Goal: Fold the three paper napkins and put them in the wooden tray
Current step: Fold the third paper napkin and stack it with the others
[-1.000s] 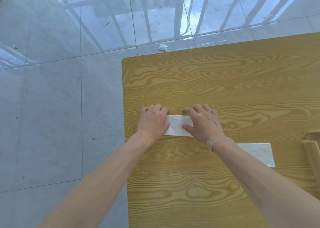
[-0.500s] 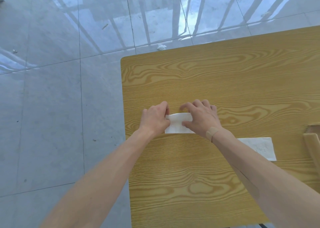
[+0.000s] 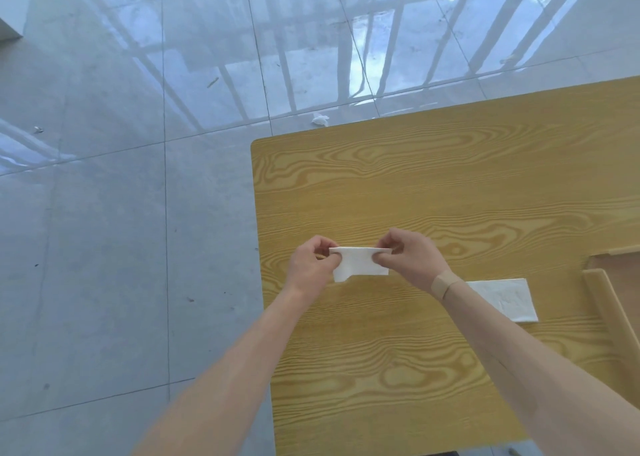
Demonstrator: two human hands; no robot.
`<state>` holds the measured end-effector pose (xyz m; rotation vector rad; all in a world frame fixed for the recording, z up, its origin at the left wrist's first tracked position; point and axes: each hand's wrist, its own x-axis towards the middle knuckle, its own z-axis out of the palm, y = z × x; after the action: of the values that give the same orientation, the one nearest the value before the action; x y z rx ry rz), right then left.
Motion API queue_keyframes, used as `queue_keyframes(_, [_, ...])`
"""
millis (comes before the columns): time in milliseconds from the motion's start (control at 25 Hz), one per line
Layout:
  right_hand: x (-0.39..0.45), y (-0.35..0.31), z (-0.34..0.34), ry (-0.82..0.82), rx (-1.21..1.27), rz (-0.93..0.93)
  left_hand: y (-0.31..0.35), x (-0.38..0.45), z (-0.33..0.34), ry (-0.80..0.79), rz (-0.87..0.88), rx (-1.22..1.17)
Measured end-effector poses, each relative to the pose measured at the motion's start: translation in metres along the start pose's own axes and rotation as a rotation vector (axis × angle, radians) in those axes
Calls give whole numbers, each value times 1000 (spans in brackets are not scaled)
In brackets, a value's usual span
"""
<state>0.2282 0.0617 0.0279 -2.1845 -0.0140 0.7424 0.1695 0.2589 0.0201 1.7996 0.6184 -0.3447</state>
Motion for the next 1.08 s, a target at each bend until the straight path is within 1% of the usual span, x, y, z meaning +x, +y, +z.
queue_keyframes(120, [-22,-6,-1,32,264,63,7,-14,-4,-25,-24,-133])
queue_keyframes(240, [-49,-14,-6,71,472,109,15,-32,-6,-57,-35,-239])
queue_keyframes(440, [-81,-16,-19,163,634,136,25,-57,3,-154,-81,-389])
queue_keyframes(600, [-97,-7,-33,202,662,127,31,-72,19,-131,-57,-392])
queue_keyframes(720, [-104,6,-50,161,681,128,37,-80,36,-90,-16,-365])
queue_keyframes(880, [-115,32,-80,96,653,117,48,-92,70,-14,-7,-345])
queue_keyframes(1080, [-118,67,-124,130,599,97,66,-105,124,65,-26,-331])
